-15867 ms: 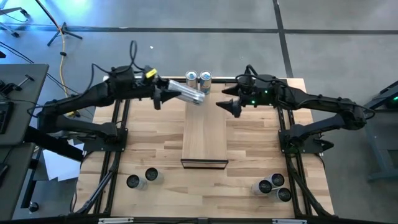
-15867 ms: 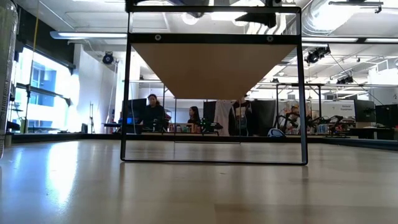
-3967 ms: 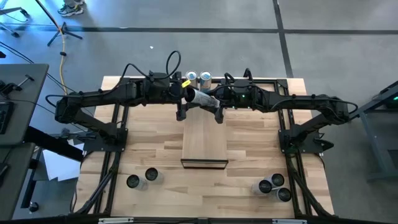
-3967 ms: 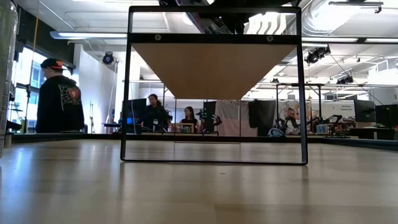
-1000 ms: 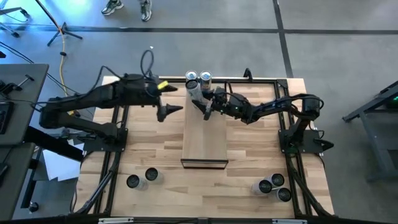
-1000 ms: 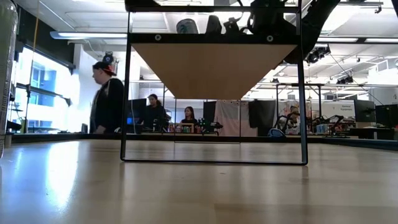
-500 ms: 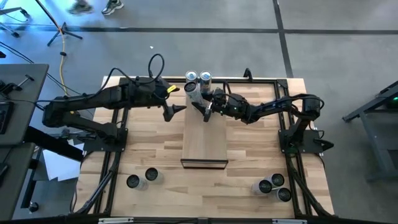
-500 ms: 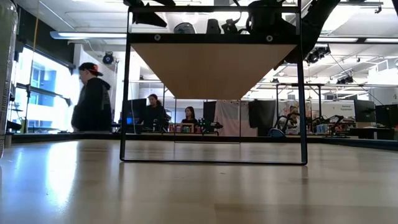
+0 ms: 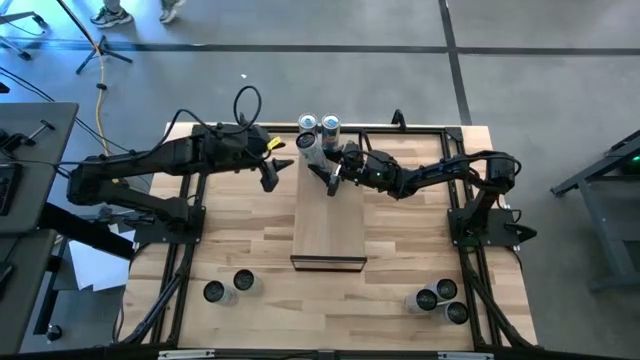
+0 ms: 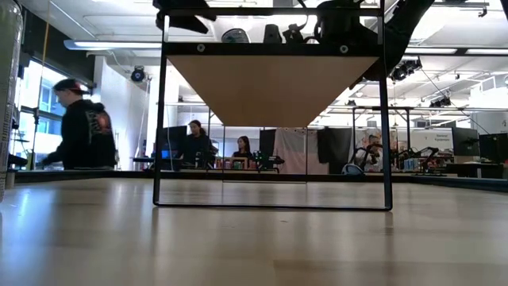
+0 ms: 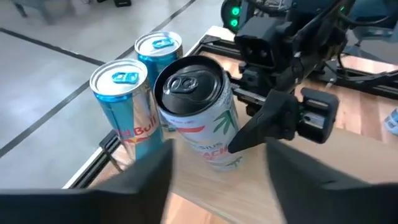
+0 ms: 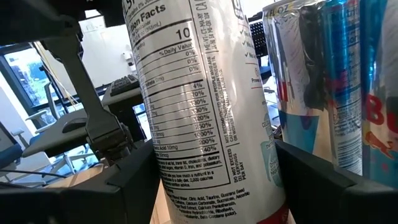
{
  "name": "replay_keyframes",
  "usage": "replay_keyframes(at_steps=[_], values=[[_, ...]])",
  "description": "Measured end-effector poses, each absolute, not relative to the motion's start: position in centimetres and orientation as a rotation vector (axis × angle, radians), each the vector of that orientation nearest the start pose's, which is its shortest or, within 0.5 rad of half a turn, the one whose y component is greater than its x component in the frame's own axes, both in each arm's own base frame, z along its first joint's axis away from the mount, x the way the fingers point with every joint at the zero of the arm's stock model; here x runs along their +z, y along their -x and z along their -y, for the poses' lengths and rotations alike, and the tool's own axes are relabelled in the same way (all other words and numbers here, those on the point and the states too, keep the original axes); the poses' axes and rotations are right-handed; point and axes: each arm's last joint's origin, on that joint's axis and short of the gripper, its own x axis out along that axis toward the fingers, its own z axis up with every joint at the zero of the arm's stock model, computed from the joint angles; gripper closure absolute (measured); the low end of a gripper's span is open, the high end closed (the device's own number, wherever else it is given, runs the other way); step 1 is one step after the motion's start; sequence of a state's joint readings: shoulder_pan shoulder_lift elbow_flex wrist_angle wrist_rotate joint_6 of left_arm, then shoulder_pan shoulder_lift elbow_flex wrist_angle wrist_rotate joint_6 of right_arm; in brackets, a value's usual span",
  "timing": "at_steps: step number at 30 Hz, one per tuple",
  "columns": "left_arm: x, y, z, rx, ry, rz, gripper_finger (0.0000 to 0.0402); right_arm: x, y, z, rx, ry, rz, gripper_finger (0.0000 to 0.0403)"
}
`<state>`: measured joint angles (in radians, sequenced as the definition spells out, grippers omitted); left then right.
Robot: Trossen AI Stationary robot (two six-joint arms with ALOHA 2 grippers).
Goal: Place canned beverage on shelf
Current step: Put the top white pink soda can on the shelf
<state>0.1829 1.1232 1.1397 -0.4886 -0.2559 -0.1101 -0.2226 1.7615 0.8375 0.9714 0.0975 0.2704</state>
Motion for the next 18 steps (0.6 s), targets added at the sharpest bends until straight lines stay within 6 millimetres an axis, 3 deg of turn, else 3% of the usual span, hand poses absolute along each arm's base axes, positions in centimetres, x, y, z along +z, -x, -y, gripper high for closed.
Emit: replay_keyframes(at_steps=[5,12,18], values=[[34.6,-23.3,-5.9,0.471,0.075,-0.446,0.0375,20.8,-35.2,8.3,-0.312,-0.264,0.090,0.0134],[30.6,-23.5,-7.4,0.453,0.181,-0.357,0.0395,20.8,-35.2,8.3,-0.312,-0.265,0.089,0.0134],[31.5,-23.8,-7.8,0.447,0.134,-0.237,0.0400,20.8,-35.2,8.3,-0.308,-0.267,0.088,0.0134]])
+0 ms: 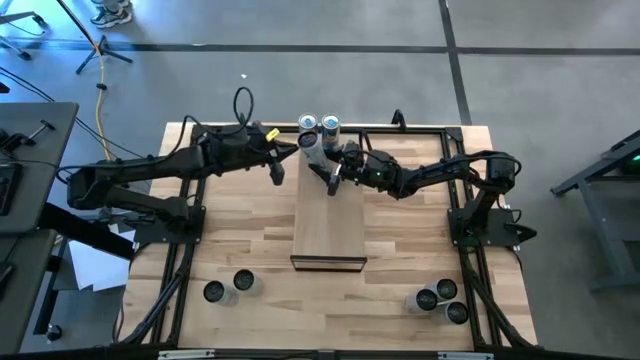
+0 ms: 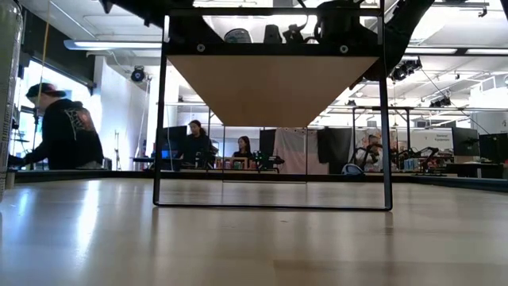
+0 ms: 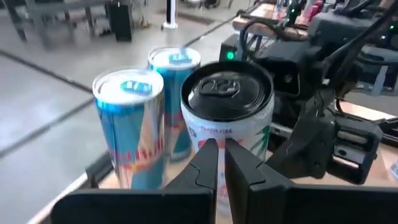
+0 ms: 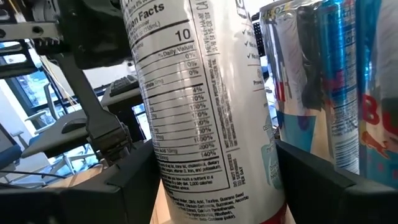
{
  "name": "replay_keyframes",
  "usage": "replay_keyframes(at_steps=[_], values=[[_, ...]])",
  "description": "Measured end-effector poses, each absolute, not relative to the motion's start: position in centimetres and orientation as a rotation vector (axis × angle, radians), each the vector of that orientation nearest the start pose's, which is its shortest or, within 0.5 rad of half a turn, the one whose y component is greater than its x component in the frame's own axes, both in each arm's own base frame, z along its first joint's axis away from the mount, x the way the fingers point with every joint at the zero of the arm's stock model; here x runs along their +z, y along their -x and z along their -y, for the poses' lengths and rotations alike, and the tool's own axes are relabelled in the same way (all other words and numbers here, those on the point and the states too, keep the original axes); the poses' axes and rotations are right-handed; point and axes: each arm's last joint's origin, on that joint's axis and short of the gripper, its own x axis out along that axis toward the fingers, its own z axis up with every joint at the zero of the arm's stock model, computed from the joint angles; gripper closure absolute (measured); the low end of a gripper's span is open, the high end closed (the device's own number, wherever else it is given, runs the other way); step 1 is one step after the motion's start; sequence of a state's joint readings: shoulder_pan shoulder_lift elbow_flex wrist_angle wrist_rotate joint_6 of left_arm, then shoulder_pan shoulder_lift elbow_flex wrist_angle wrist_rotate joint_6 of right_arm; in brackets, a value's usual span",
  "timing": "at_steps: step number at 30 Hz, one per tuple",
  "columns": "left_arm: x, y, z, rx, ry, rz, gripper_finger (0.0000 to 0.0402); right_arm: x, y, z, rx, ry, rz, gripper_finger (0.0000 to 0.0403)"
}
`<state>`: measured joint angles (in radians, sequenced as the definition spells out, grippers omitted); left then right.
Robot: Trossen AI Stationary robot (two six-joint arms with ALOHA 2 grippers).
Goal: Place canned beverage on shelf
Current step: Put the top white pink soda can on the shelf
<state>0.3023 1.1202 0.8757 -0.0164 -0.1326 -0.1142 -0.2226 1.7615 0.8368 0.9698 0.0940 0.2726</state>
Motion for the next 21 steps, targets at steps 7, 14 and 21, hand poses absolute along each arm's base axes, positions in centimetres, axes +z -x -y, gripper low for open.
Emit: replay_keyframes(at_steps=[7,14,21], values=[[31.8,-23.6,-8.4,0.456,0.124,-0.215,0.0401,20.7,-35.2,8.2,-0.303,-0.264,0.086,0.0134],[31.5,-24.0,-8.5,0.455,0.125,-0.220,0.0401,20.7,-35.2,8.2,-0.303,-0.260,0.081,0.0134],[30.5,-25.3,-8.7,0.427,0.148,-0.236,0.0401,20.6,-35.3,8.2,-0.293,-0.252,0.071,0.0134]])
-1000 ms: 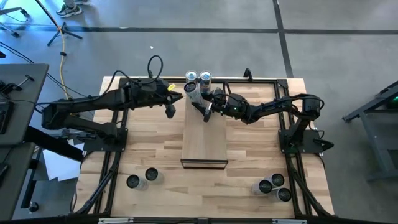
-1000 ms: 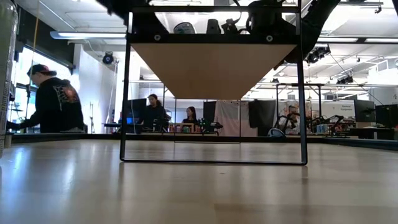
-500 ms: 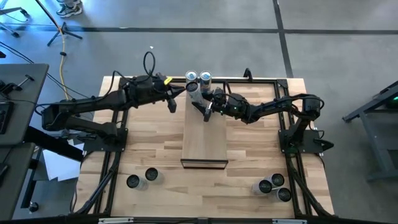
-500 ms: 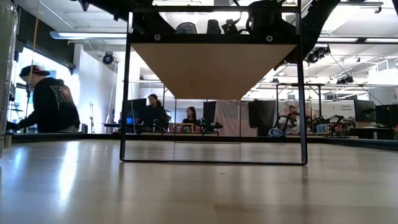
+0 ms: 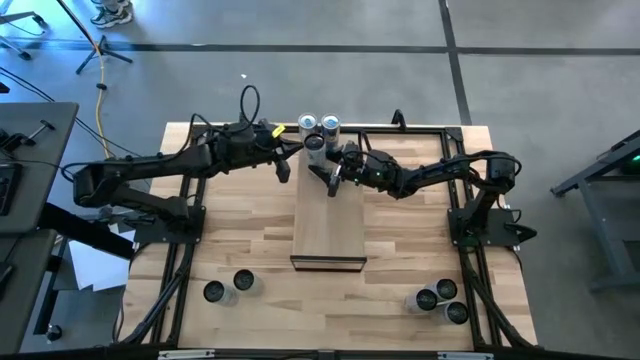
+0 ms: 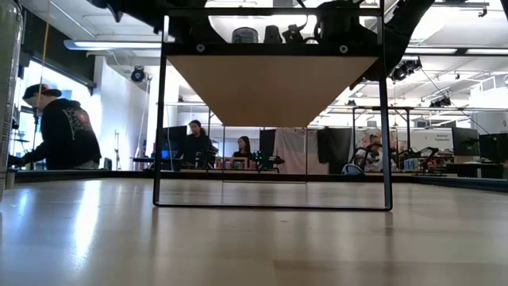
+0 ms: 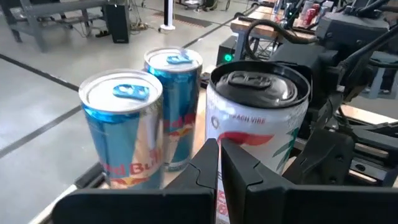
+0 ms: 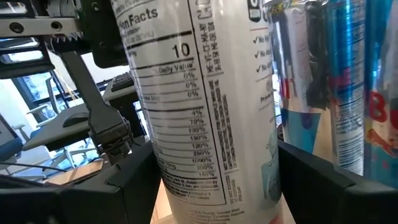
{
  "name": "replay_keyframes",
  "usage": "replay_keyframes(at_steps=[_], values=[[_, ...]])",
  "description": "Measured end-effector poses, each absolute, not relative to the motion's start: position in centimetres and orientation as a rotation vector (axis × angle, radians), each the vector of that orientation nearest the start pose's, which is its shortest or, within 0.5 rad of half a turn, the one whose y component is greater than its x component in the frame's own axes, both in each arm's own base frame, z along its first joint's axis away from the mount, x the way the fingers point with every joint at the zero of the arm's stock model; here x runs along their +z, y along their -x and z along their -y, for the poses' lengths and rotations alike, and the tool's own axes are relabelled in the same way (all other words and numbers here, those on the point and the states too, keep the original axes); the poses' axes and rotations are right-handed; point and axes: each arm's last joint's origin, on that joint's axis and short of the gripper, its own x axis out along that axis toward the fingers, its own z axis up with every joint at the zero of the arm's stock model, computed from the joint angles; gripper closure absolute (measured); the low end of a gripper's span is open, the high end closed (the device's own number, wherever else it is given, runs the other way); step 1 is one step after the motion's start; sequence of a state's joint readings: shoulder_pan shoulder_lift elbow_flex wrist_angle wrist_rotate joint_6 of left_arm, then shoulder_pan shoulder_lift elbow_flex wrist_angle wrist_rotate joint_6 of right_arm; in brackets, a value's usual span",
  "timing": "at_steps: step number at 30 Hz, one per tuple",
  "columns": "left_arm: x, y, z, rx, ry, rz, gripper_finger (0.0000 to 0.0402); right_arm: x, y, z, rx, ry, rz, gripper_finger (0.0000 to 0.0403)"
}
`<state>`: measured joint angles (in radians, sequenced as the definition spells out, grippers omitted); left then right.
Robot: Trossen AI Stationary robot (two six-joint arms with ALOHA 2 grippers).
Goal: Place canned beverage on shelf
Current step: Put the top white pink soda can on the shelf
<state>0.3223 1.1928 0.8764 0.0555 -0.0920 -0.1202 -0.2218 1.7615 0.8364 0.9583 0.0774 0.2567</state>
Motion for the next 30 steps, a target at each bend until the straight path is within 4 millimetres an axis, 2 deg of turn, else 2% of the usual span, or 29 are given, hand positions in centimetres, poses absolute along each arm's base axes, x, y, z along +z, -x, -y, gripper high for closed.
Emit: replay_keyframes(at_steps=[18,30], values=[[30.19,-25.64,-8.42,0.412,0.175,-0.242,0.0401,20.53,-35.26,8.17,-0.286,-0.276,0.060,0.0134],[30.20,-25.65,-8.34,0.403,0.183,-0.241,0.0401,20.50,-35.25,8.22,-0.281,-0.134,0.036,0.0134]])
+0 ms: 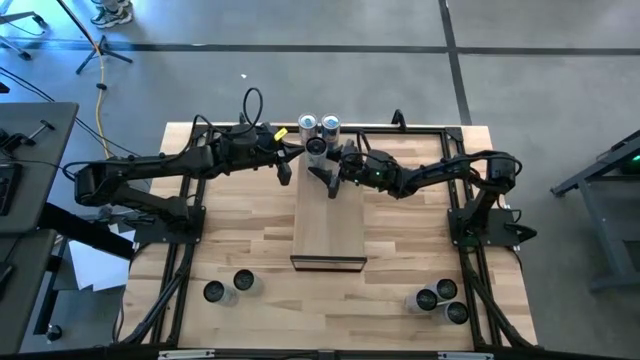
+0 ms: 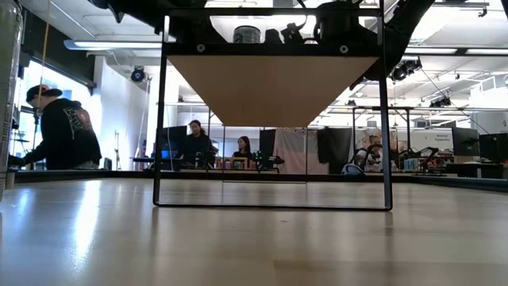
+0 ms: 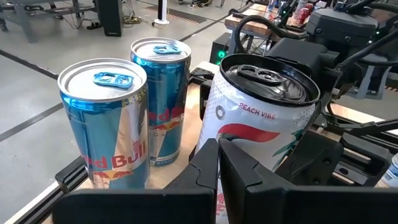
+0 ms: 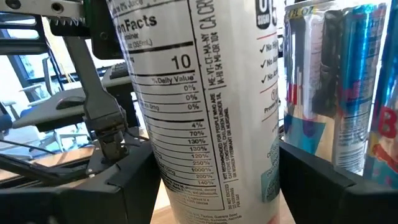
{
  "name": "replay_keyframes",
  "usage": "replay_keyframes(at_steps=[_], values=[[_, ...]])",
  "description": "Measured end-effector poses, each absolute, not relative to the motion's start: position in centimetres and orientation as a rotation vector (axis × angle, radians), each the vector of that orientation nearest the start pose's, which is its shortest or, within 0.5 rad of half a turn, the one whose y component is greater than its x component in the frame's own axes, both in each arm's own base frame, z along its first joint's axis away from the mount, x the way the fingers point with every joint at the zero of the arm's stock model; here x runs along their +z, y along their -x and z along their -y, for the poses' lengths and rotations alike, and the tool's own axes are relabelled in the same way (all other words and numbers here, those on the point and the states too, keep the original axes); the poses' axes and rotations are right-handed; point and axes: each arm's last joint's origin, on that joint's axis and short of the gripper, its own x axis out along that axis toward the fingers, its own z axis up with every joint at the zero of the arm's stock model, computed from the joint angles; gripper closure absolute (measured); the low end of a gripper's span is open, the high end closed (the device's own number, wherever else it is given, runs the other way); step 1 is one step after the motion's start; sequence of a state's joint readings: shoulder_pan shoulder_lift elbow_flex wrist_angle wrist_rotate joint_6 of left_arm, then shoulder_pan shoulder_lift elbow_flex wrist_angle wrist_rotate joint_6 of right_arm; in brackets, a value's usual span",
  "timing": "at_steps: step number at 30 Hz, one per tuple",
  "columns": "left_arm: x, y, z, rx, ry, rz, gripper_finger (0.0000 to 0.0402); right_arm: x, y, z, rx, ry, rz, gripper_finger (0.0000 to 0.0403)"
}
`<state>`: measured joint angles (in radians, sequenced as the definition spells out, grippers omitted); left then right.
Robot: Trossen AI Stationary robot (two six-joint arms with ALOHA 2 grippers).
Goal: Place canned beverage on shelf
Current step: Put the top white pink soda can on the shelf
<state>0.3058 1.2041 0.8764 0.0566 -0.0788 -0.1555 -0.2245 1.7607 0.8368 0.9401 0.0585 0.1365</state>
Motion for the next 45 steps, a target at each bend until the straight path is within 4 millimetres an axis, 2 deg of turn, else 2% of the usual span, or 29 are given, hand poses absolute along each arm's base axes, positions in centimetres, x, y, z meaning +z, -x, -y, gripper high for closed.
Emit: replay_keyframes(at_steps=[17,23,29,37,45], values=[[30.2,-25.6,-8.3,0.403,0.182,-0.242,0.0401,20.5,-35.3,8.2,-0.281,-0.135,0.035,0.0131],[30.2,-25.7,-8.3,0.399,0.182,-0.240,0.0401,19.8,-35.3,8.2,-0.277,-0.120,-0.009,0.0089],[30.1,-25.6,-8.3,0.400,0.182,-0.248,0.0401,20.0,-35.3,8.3,-0.300,-0.116,-0.001,0.0053],[31.2,-24.5,-8.3,0.411,0.137,-0.226,0.0401,20.9,-35.0,8.3,-0.329,-0.085,0.025,0.0033],[31.7,-23.3,-8.5,0.439,0.141,-0.233,0.0401,20.5,-35.0,8.2,-0.328,-0.099,-0.013,0.0012]])
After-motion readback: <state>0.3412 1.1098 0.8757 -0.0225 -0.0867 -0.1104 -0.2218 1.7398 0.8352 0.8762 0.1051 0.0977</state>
